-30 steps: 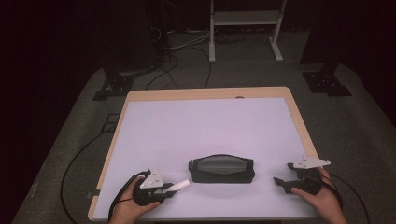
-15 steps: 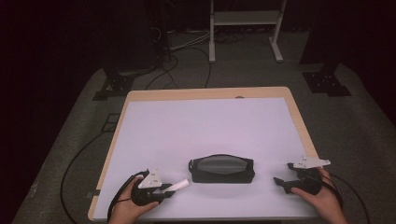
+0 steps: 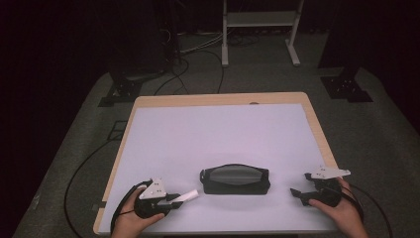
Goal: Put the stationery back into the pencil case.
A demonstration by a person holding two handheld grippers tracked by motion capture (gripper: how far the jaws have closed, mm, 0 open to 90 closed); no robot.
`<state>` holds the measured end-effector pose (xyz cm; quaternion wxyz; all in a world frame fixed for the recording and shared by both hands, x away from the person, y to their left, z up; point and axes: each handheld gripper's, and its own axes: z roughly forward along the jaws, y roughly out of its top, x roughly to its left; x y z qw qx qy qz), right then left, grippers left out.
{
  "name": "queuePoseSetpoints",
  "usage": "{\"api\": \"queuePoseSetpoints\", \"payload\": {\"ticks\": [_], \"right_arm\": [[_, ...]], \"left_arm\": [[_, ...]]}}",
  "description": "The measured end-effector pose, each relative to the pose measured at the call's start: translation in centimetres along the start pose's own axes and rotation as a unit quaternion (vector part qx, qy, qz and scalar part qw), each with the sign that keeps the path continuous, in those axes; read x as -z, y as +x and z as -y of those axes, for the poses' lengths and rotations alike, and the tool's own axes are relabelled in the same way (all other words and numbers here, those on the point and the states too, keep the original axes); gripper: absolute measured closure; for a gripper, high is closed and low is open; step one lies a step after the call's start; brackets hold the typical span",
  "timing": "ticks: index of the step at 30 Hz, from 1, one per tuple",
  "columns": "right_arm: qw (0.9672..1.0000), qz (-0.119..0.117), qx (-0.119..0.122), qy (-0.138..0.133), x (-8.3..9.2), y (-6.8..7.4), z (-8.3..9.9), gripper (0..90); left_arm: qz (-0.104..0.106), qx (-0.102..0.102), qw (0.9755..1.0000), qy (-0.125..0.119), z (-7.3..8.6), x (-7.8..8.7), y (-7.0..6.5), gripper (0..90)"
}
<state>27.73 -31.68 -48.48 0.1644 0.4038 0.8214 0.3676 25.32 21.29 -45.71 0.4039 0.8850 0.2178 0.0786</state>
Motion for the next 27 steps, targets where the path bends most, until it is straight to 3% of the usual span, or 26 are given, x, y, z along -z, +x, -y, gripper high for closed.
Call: {"api": "queuePoseSetpoints", "payload": {"ticks": [13,27], "right_arm": [[1.0,-0.001,0.0,0.0,0.0,0.0,0.0,15.2],[1.0,-0.001,-0.001,0.0,0.0,0.0,0.0,15.2]], "left_arm": [[0.006,0.005,0.999,-0.045,-0.7,1.8,-0.1,71.1],[0.021,-0.018,0.9973,-0.068,-3.3,2.8,0.1,71.1]]}}
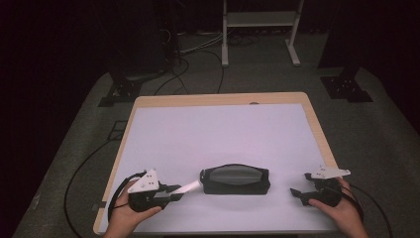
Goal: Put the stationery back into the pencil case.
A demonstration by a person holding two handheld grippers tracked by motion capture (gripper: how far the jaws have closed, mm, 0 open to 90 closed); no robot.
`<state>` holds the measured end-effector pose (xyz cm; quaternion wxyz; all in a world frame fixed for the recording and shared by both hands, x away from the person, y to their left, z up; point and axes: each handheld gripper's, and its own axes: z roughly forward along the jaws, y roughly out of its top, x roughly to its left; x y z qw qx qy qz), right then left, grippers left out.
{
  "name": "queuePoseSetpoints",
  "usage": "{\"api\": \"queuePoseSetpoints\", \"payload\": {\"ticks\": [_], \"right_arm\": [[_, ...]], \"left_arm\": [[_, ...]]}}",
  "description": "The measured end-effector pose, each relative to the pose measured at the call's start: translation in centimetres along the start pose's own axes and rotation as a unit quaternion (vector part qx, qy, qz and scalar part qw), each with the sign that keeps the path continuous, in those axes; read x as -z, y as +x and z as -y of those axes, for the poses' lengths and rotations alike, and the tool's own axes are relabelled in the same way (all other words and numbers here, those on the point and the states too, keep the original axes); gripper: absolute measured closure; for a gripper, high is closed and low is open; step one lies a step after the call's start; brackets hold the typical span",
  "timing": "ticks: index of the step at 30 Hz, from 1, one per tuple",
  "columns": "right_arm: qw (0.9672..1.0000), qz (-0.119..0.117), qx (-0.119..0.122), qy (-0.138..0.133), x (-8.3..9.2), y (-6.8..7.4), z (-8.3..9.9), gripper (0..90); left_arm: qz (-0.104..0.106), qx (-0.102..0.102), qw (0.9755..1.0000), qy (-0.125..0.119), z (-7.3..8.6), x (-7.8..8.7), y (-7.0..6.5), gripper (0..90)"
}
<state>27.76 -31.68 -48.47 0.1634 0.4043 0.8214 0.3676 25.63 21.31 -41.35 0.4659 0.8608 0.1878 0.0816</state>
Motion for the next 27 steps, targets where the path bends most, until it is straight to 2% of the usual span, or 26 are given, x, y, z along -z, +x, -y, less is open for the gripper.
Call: {"api": "queuePoseSetpoints", "payload": {"ticks": [13,19,27], "right_arm": [[1.0,-0.001,-0.001,0.0,0.0,0.0,0.0,15.3],[1.0,0.0,-0.001,0.0,0.0,0.0,0.0,15.3],[1.0,-0.002,-0.003,0.0,0.0,-0.1,0.0,15.3]], "left_arm": [[0.015,-0.024,0.9996,-0.01,-2.9,-1.0,0.9,71.1],[0.024,-0.029,0.9991,-0.017,-4.2,-2.2,1.2,71.1],[0.036,-0.039,0.9985,-0.014,-5.9,-3.9,1.5,71.1]]}}
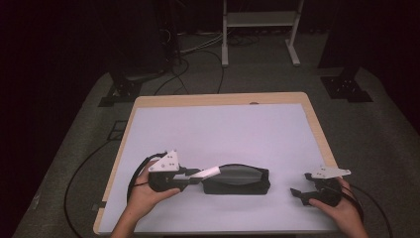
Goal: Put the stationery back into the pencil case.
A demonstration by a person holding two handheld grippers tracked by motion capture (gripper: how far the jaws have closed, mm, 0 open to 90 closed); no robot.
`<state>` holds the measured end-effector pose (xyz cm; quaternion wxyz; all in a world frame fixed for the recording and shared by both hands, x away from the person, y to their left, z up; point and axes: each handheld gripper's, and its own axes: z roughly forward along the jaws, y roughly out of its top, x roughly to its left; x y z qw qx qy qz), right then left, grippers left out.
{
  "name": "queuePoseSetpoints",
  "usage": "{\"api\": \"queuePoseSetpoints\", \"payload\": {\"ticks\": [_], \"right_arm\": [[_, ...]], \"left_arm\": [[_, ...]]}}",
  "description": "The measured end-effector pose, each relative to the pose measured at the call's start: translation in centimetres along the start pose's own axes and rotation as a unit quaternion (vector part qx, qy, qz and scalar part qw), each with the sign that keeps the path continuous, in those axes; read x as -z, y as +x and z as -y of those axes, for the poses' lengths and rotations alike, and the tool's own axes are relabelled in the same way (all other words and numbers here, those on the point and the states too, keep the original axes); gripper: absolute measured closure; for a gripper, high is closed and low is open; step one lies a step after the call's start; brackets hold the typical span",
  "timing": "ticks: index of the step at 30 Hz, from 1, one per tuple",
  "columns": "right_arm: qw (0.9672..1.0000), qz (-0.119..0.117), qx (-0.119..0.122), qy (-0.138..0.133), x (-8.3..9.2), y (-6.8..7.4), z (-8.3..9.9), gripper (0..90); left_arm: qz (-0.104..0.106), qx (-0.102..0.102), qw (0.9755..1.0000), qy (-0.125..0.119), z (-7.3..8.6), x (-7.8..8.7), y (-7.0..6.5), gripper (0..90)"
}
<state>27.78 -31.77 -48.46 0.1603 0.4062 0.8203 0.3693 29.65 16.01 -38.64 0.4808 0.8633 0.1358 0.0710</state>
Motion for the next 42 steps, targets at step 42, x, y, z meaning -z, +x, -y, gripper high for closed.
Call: {"api": "queuePoseSetpoints", "payload": {"ticks": [42], "right_arm": [[1.0,0.004,0.005,0.0,0.0,0.1,0.0,15.2]], "left_arm": [[0.06,-0.022,0.9976,0.028,-3.5,-8.5,0.5,69.6]]}}
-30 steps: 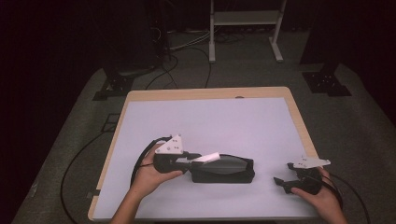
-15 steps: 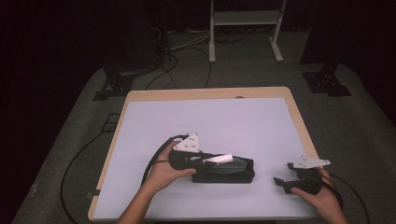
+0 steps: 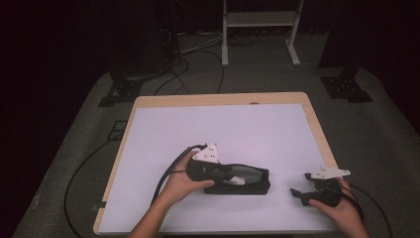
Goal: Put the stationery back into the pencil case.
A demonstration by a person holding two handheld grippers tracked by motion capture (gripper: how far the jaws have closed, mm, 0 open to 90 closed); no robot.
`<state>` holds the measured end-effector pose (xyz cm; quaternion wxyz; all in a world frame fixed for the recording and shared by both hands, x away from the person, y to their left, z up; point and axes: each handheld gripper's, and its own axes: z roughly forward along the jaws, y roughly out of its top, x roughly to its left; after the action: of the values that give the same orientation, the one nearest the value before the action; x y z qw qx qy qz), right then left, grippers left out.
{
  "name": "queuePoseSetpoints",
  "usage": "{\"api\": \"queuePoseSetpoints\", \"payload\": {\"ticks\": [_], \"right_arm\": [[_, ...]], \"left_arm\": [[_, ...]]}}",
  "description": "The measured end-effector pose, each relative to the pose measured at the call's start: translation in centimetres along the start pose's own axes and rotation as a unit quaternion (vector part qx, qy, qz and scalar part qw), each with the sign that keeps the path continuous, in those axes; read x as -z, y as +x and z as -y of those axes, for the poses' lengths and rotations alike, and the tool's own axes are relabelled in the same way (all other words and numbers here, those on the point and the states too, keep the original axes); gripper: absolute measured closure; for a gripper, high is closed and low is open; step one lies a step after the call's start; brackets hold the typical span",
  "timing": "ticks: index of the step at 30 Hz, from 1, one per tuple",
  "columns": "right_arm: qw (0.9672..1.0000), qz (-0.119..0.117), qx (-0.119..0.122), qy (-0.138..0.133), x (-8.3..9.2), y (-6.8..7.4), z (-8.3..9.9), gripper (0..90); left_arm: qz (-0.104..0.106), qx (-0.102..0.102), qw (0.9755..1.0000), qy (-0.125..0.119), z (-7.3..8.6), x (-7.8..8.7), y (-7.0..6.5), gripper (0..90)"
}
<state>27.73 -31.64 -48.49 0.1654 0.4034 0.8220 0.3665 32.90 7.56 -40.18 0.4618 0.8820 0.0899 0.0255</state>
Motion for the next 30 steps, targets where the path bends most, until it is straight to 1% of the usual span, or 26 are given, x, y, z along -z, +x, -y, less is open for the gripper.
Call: {"api": "queuePoseSetpoints", "payload": {"ticks": [3,5,8,10,11,12,15,16,18,19,23,26,27,28,29,30], "right_arm": [[1.0,0.0,0.0,0.0,0.0,0.0,0.0,15.2],[1.0,0.0,0.0,0.0,0.0,0.0,0.0,15.2],[1.0,0.0,0.0,0.0,0.0,0.0,0.0,15.2],[1.0,0.0,0.0,0.0,0.0,0.0,0.0,15.2],[1.0,0.0,0.0,0.0,0.0,0.0,0.0,15.2],[1.0,0.0,0.0,0.0,0.0,0.0,0.0,15.2],[1.0,0.0,0.0,0.0,0.0,0.0,0.0,15.2],[1.0,0.0,0.001,0.0,0.0,0.0,0.0,15.2],[1.0,0.0,0.0,0.0,0.0,0.0,0.0,15.2],[1.0,0.0,0.0,0.0,0.0,0.0,0.0,15.2],[1.0,0.001,0.0,0.0,0.0,0.0,0.0,15.2],[1.0,0.001,0.0,0.0,0.0,0.0,0.0,15.2],[1.0,0.001,0.0,0.0,0.0,0.0,0.0,15.2],[1.0,0.001,0.0,0.0,0.0,0.0,0.0,15.2],[1.0,0.001,0.0,0.0,0.0,0.0,0.0,15.2],[1.0,0.001,0.0,0.0,0.0,0.0,0.0,15.2]], "left_arm": [[-0.007,0.004,0.9999,-0.008,0.0,0.7,-0.2,68.6],[-0.011,0.013,0.9998,-0.012,0.2,1.3,-0.3,67.0],[-0.035,0.027,0.9989,-0.012,0.6,2.4,-0.5,64.4],[-0.049,0.031,0.9982,-0.014,0.7,3.1,-0.7,61.8],[-0.056,0.034,0.9977,-0.017,0.8,3.4,-0.8,59.5],[-0.067,0.043,0.9966,-0.022,0.9,3.9,-1.0,56.9],[-0.094,0.054,0.9938,-0.022,1.2,5.0,-1.4,48.7],[-0.104,0.058,0.9927,-0.024,1.4,5.4,-1.6,46.4],[-0.125,0.063,0.99,-0.018,1.8,6.1,-1.9,41.4],[-0.139,0.069,0.9878,-0.017,2.1,6.6,-2.0,39.2],[-0.167,0.088,0.9819,-0.012,3.2,8.0,-2.3,29.6],[-0.192,0.106,0.9756,-0.001,4.4,9.0,-2.4,21.8],[-0.199,0.109,0.974,0.002,4.7,9.3,-2.4,20.3],[-0.205,0.115,0.972,0.004,5.2,9.6,-2.5,19.4],[-0.209,0.117,0.9709,0.006,5.5,9.8,-2.5,18.1],[-0.213,0.123,0.9692,0.008,5.9,10.0,-2.6,17.4]]}}
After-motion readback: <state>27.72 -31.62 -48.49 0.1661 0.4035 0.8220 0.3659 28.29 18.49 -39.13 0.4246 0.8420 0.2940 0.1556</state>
